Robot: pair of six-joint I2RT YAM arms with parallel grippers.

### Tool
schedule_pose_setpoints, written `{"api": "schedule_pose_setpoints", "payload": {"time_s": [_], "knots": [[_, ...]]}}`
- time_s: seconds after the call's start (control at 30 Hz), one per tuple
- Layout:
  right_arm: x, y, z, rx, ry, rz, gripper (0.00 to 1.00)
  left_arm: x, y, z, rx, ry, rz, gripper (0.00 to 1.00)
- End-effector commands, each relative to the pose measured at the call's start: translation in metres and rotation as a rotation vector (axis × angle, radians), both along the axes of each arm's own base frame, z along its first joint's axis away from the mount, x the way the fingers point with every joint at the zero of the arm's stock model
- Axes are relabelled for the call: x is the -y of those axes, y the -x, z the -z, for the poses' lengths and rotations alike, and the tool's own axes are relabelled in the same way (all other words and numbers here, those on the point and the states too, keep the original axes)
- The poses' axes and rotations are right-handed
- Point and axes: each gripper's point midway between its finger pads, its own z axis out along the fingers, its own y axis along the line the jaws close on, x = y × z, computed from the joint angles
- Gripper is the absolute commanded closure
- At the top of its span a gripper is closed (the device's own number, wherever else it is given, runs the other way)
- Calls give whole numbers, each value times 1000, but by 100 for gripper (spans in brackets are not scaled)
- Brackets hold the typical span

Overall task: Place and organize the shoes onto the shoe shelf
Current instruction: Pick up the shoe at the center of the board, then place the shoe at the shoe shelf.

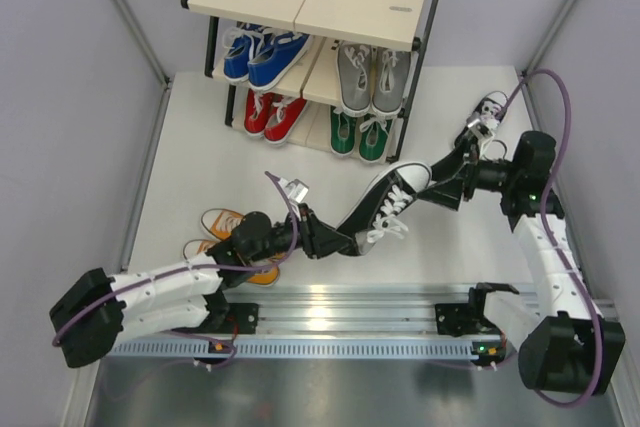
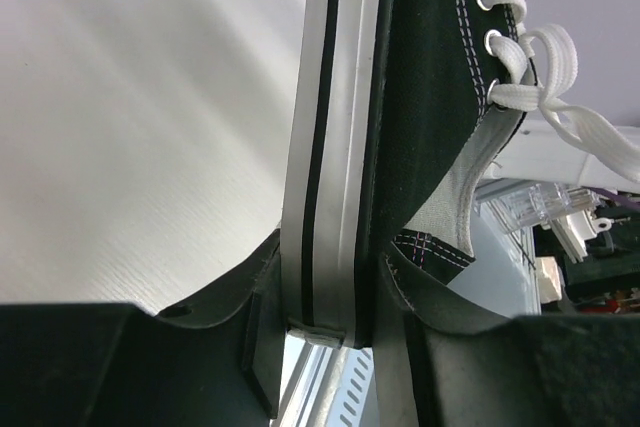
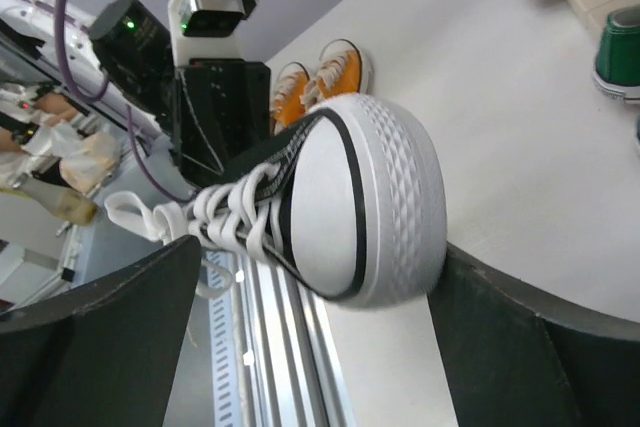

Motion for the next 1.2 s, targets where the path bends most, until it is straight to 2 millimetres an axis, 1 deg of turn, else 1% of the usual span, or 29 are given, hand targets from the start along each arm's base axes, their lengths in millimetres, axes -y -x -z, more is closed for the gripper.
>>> {"api": "schedule_pose_setpoints", "payload": {"time_s": [0.0,0.07,0.1,0.13,0.2,0.23,0.27,0.3,0.33,0.43,0.47,0.53,0.57,0.63,0.67,0.7,0.73,0.77,0.8,0.83,0.87,0.9,0.93,0.97,1.03,1.07,1.1,1.13,1.17], "knots": [[16,-5,-26,162,37,59,9,-8,1,-71,108,164,-3,100],[24,-4,-27,166,36,74,7,-19,0,-76,113,148,-25,100],[31,-6,-26,178,38,99,7,-23,-1,-87,140,151,-35,100],[34,-6,-25,188,38,105,7,-30,1,-85,129,122,-42,100],[40,-7,-21,192,38,125,7,-39,-3,-94,153,101,-66,100],[41,-6,-21,211,42,127,7,-45,0,-117,190,126,-69,100],[43,-7,-18,215,47,136,7,-50,-2,-114,181,90,-82,100],[44,-8,-18,222,51,145,7,-53,-2,-120,208,80,-88,100],[44,-6,-18,225,55,149,7,-58,-2,-141,244,100,-106,100],[45,-7,-14,241,73,170,6,-63,-7,-158,281,72,-130,100],[46,-9,-11,238,80,182,6,-67,-8,-181,312,95,-147,100],[46,-9,-9,247,91,190,6,-65,-13,-192,335,74,-147,100],[47,-9,-8,249,99,199,6,-69,-14,-219,374,107,-163,100],[46,-8,-7,251,101,199,6,-65,-20,-236,397,113,-162,100],[47,-8,-6,251,103,201,6,-67,-26,-240,387,98,-177,100],[47,-8,-5,248,103,203,6,-70,-24,-267,421,132,-182,100],[47,-8,-6,254,105,204,6,-64,-35,-266,396,108,-182,100],[47,-8,-6,253,106,207,6,-70,-38,-292,422,141,-197,100],[47,-8,-6,255,107,207,6,-71,-44,-299,419,143,-207,100],[47,-7,-6,255,107,207,6,-66,-58,-298,394,128,-210,100],[47,-7,-6,256,108,208,6,-72,-70,-307,381,140,-240,100],[47,-7,-6,256,108,208,6,-77,-71,-326,398,166,-240,100],[46,-6,-6,259,108,208,6,-75,-85,-327,380,161,-247,100],[46,-7,-6,258,108,208,6,-85,-100,-333,377,164,-292,100],[46,-6,-6,255,106,207,6,-90,-118,-348,338,198,-313,100],[46,-6,-6,255,105,204,6,-103,-131,-355,302,228,-359,100],[46,-5,-5,255,106,206,6,-110,-141,-359,280,244,-385,100],[46,-6,-4,252,105,207,6,-113,-155,-357,252,248,-396,100],[46,-6,-5,251,104,208,6,-131,-168,-363,247,261,-449,100]]}}
